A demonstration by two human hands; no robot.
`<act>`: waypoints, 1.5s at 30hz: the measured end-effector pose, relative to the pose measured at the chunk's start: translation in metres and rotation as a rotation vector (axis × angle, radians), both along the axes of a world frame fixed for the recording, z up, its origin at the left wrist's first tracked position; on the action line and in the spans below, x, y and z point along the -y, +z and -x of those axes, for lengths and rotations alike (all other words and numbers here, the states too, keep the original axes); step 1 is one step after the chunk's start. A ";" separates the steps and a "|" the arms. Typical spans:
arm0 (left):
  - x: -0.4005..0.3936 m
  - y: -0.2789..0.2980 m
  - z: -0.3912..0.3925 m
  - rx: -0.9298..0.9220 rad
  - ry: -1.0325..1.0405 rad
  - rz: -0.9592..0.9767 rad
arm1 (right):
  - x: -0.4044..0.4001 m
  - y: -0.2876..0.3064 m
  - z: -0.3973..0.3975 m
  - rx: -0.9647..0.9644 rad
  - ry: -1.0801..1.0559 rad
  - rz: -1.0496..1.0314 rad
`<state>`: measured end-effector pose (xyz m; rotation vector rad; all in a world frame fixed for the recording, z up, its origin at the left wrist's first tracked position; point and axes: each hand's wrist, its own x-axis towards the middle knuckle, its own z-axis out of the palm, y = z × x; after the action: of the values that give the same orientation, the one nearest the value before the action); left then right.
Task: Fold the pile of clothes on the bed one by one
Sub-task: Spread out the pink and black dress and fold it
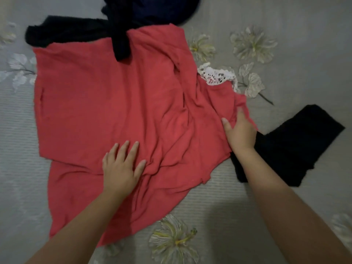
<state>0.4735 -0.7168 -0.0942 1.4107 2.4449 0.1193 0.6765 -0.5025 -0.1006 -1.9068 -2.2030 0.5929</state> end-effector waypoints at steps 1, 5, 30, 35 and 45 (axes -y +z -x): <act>0.001 -0.002 0.000 -0.012 -0.005 -0.016 | 0.008 -0.003 -0.002 -0.024 0.020 -0.007; -0.007 0.009 -0.001 0.040 0.051 0.035 | 0.046 -0.001 -0.022 -0.114 0.090 -0.064; -0.060 0.059 -0.094 -0.149 -0.968 -0.446 | 0.149 0.050 -0.104 -0.248 -0.094 -0.110; 0.018 0.069 -0.030 -0.232 -1.117 -0.179 | 0.165 0.047 -0.077 -0.127 0.213 0.212; 0.021 0.063 -0.050 0.689 0.329 0.065 | 0.214 0.048 -0.052 -0.023 0.594 0.057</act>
<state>0.5231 -0.7374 -0.0311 0.7476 2.0345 0.5021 0.7287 -0.7170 -0.0524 -1.2305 -2.7615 0.7557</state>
